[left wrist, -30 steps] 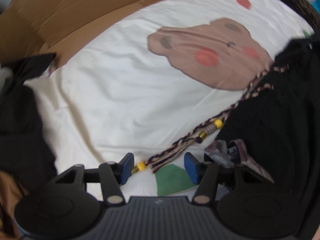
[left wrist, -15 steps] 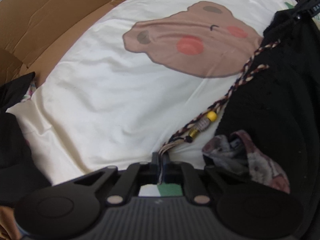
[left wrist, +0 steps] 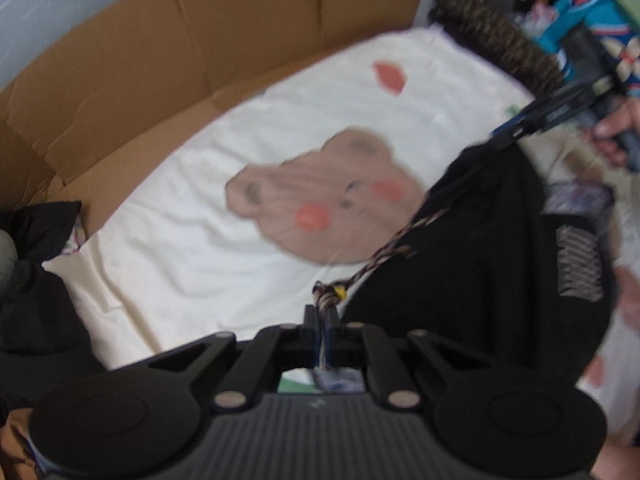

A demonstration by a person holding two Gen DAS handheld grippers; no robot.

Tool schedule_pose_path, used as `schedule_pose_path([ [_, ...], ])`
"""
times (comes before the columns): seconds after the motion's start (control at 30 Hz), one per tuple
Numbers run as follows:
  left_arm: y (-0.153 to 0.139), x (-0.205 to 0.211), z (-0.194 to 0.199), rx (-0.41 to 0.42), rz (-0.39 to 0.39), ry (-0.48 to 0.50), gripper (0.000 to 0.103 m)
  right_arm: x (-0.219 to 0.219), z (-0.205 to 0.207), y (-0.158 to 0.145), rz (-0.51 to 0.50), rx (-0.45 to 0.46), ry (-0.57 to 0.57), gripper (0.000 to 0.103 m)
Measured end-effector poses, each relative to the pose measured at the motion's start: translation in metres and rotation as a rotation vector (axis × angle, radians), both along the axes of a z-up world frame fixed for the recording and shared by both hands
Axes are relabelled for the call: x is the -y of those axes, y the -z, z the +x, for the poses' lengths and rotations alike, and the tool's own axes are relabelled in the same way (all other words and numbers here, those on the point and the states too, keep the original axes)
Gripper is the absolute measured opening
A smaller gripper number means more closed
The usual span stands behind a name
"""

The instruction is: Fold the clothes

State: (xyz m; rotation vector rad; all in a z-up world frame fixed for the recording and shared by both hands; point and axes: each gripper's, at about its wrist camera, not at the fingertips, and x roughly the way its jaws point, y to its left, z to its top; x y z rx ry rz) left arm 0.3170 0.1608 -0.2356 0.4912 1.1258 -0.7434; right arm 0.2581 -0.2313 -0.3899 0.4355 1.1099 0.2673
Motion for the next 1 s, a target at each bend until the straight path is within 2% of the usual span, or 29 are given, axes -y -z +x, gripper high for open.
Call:
schedule_pose_path([
  [0.13,-0.029,0.009,-0.015,-0.028,-0.084,-0.012,0.003,0.005,-0.004,-0.007,0.019,0.018,0.018,0.044],
  [0.3,-0.050,0.026,-0.040,-0.078,-0.201,-0.024,0.003,0.009,-0.010,-0.011,0.030,0.030,0.025,0.044],
  [0.43,-0.046,0.045,-0.064,-0.125,-0.276,-0.022,0.003,0.013,-0.014,-0.009,0.037,0.026,0.031,0.044],
  [0.6,-0.021,0.066,-0.091,-0.207,-0.346,-0.014,0.004,0.016,-0.016,-0.006,0.035,0.021,0.033,0.044],
  [0.63,-0.015,0.069,-0.095,-0.233,-0.351,-0.005,0.006,0.016,-0.016,-0.006,0.034,0.021,0.032,0.044],
  [0.67,-0.009,0.073,-0.100,-0.260,-0.353,0.003,0.014,0.016,-0.017,-0.005,0.031,0.020,0.031,0.044],
  [0.73,-0.001,0.076,-0.108,-0.286,-0.355,0.007,0.022,0.017,-0.017,-0.004,0.029,0.016,0.032,0.044],
  [0.9,0.006,0.066,-0.117,-0.275,-0.360,-0.034,0.036,0.013,-0.017,-0.003,0.020,0.010,0.021,0.044],
  [1.0,0.008,0.048,-0.109,-0.242,-0.339,-0.114,0.043,0.009,-0.016,-0.003,0.012,0.008,0.010,0.044],
])
